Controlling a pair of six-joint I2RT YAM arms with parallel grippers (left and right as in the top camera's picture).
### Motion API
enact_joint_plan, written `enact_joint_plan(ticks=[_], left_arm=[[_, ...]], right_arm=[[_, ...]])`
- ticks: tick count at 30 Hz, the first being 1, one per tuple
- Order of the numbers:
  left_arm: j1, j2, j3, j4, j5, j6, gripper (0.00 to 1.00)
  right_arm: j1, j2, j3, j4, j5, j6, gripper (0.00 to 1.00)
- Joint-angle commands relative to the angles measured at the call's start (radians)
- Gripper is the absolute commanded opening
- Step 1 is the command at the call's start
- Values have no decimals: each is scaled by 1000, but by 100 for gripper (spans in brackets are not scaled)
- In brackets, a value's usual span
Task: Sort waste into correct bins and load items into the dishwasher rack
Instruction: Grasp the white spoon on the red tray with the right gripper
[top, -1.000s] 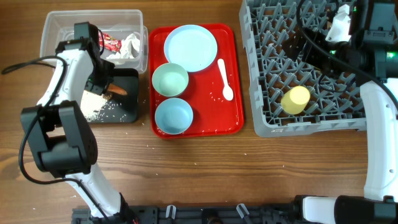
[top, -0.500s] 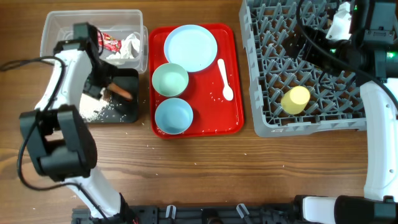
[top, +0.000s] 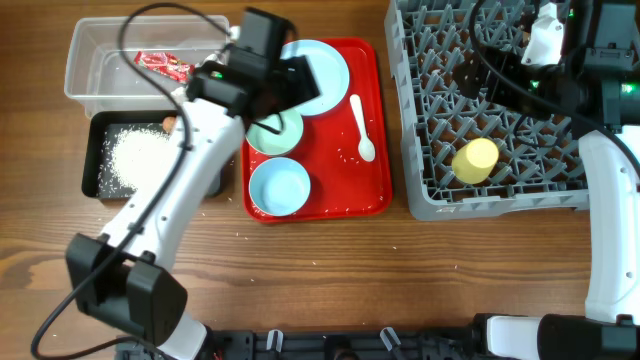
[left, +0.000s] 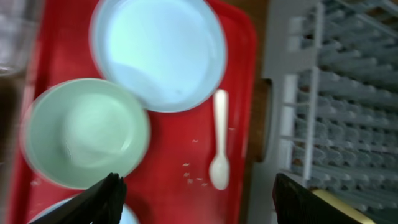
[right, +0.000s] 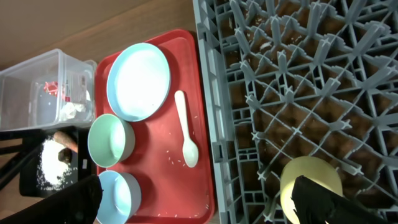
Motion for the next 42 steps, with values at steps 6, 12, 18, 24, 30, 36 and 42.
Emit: enact_joint_plan(ticks=[6, 12, 18, 24, 30, 36, 42], left_arm=[[-130, 89, 0, 92, -71, -107, 77], [-86, 87, 0, 93, -80, -197, 75], [-3, 58, 3, 77, -77, -231, 76], [186, -87, 3, 42, -67, -231, 77], [314, -128, 2, -61, -68, -227, 81], [341, -128, 2, -93, -70, -227, 88], [341, -128, 2, -106, -70, -227, 92]], right_arm=[[6, 0, 6, -33, 1, -15, 100], [119, 4, 6, 35, 25, 23, 92], [298, 101, 6, 135, 159, 94, 71], [448, 317, 6, 223, 277, 99, 57], [476, 544, 6, 275, 338, 93, 52], [476, 668, 5, 289, 356, 17, 34], [476, 715, -4, 332, 433, 16, 34]])
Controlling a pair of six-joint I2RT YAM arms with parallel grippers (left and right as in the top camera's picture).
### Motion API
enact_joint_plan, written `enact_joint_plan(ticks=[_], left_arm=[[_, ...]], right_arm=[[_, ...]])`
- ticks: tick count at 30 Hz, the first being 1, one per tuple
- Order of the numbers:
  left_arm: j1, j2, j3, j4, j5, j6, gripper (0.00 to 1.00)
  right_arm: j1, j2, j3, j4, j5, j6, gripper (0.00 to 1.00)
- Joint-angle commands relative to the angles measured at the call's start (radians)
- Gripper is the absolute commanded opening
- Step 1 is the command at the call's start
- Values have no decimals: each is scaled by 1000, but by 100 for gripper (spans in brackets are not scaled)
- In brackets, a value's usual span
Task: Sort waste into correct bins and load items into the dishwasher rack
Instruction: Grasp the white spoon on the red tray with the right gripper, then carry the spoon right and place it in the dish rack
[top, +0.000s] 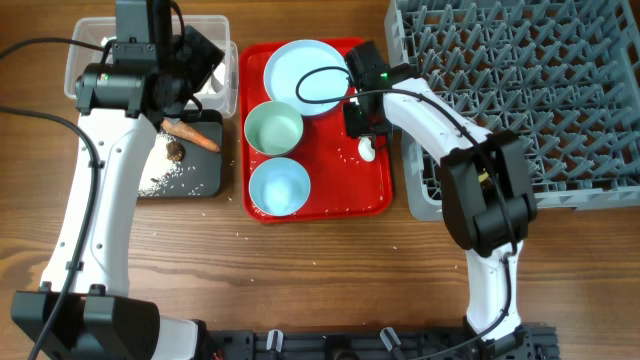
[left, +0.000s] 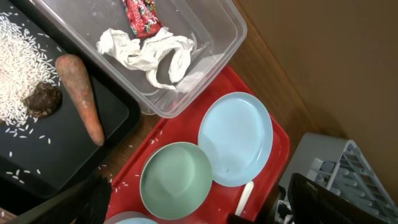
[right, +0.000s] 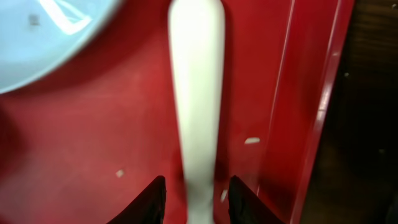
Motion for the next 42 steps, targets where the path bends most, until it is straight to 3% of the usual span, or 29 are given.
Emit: enact_joint_plan(ticks=[1, 5, 8, 9, 19, 24, 27, 31, 38, 42], left_arm=[[5, 2, 2, -6, -10, -2, 93], [4, 2, 2, -24, -10, -2, 98], [4, 2, 2, -29, -10, -2, 98], [4, 2, 2, -32, -10, -2, 100], [4, 2, 2, -33, -10, -2, 100], [4, 2, 2, -33, -10, -2, 100], [4, 2, 2, -33, -10, -2, 100], [4, 2, 2, -59, -10, -2, 100], [4, 2, 2, -69, -11, -2, 100], [4, 3, 2, -71, -19, -2, 100]], right_arm=[[-2, 19, -9, 31, 71, -21, 34], [-2, 19, -37, 63, 72, -43, 32], [-2, 19, -54, 61, 68, -43, 6], [-2, 19, -56, 51, 62, -42, 4], [-2, 5, -30, -1, -12, -46, 4], [-3, -201, 74, -129, -119, -41, 5], [-40, -406, 98, -221, -31, 104, 4], [-210, -575, 94, -375, 265, 378, 4], [-415, -534, 6, -357, 454, 802, 4], [-430, -456, -61, -226, 373, 825, 4]])
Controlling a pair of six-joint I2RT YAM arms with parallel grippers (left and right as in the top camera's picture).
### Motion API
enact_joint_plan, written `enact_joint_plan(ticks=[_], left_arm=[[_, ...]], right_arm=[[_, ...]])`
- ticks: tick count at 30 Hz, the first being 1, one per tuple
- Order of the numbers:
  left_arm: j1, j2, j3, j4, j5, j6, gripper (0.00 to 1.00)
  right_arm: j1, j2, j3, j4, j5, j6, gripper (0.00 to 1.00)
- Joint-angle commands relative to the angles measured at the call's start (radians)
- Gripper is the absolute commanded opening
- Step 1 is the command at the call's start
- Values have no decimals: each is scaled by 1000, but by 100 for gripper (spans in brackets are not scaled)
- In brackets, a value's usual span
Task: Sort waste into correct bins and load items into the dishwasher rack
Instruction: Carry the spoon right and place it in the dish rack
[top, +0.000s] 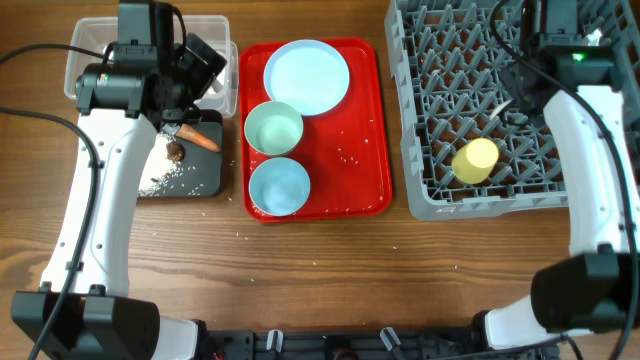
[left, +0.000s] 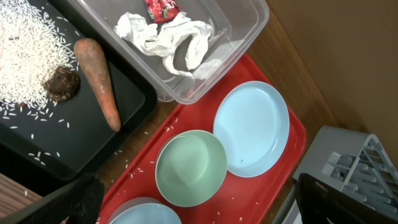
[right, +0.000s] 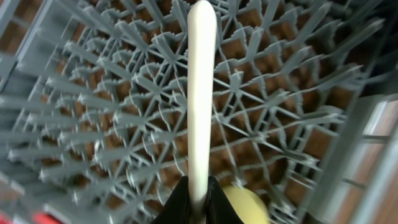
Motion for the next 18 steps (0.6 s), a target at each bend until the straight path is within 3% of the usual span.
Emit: enact_joint_plan(ticks=[1, 8, 11, 12, 13, 15, 18], left_arm=[[4, 3, 2, -6, -22, -1, 100], [4, 3, 2, -9, -37, -1, 100], [4, 3, 2, -9, -37, -1, 100], [4, 3, 2, -10, -37, -1, 100], [4, 3, 2, -13, -37, -1, 100], [4, 3, 2, -13, -37, -1, 100], [4, 3, 2, -13, -37, -1, 100]], right_arm=[[2, 77, -43, 71, -25, 96, 4], [1, 181, -44, 128, -30, 109, 7], [0, 178, -41, 140, -30, 30, 9], [0, 178, -41, 139, -30, 1, 35], [0, 178, -41, 138, -31, -41, 49], [0, 170, -40, 141, -31, -106, 66], [1, 132, 0, 141, -68, -275, 76]])
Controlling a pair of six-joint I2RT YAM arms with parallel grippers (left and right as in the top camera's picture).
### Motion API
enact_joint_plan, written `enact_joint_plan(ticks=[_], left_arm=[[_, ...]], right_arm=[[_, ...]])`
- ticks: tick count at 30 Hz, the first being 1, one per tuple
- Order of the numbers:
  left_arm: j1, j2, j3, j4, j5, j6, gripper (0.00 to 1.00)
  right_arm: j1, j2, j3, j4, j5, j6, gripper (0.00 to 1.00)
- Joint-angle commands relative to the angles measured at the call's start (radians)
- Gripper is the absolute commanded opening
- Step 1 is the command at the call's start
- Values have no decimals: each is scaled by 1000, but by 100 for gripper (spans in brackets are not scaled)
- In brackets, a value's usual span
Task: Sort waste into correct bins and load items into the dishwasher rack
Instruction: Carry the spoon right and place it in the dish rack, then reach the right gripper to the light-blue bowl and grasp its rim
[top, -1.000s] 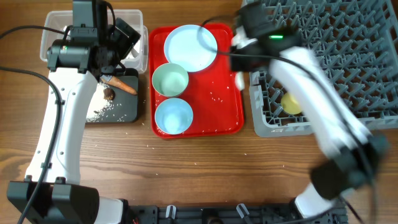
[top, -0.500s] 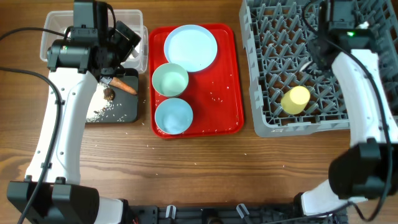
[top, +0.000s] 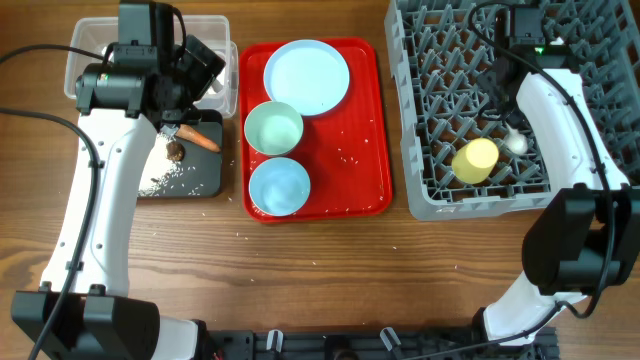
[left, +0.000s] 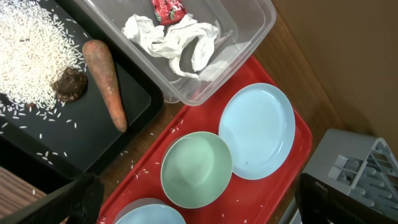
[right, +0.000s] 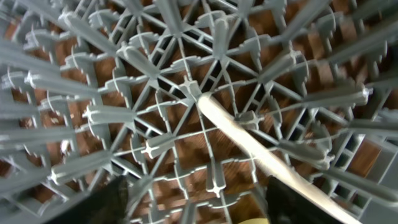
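The white spoon (top: 511, 138) lies in the grey dishwasher rack (top: 430, 150), next to a yellow cup (top: 475, 160). In the right wrist view its handle (right: 261, 149) slants across the rack grid. My right gripper (right: 199, 202) hangs just above it, open, with nothing between its fingers. On the red tray (top: 365, 170) sit a pale blue plate (top: 306, 70), a green bowl (top: 273, 128) and a blue bowl (top: 279, 186). My left gripper (left: 199, 199) is open high above the tray's left side, by the bins.
A black tray (left: 25, 140) holds rice, a carrot (left: 106, 84) and a brown lump (left: 69, 82). Behind it a clear bin (left: 249, 25) holds crumpled tissue (left: 174, 40) and a red wrapper (left: 166, 9). Rice grains are scattered on the red tray and the table.
My right gripper was shut on the spoon above the rack. Now it is open and the spoon lies in the rack beside the yellow cup. The left arm has barely shifted.
At first the spoon lay on the red tray, my left gripper was over the tray and my right over the rack. Then my right gripper was down at the spoon and my left over the bins. Later the spoon was held above the rack, where it now rests.
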Motion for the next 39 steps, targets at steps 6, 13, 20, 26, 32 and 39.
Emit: enact_joint_plan(ticks=[6, 13, 20, 26, 32, 39], left_arm=[[5, 3, 2, -24, -29, 21, 100], [4, 3, 2, -74, -28, 88, 100], [34, 2, 2, -84, -33, 210, 100], [81, 2, 2, -88, -33, 209, 100], [81, 2, 2, -87, -32, 209, 100], [81, 2, 2, -87, -32, 209, 100]], right_arm=[[14, -188, 123, 7, -637, -716, 78], [180, -215, 108, -36, -778, -719, 70], [451, -78, 106, -55, -685, -714, 55], [605, 117, 105, -147, -685, -715, 45], [674, 255, 77, -85, -685, -650, 40], [681, 288, 45, -31, -639, -549, 19]])
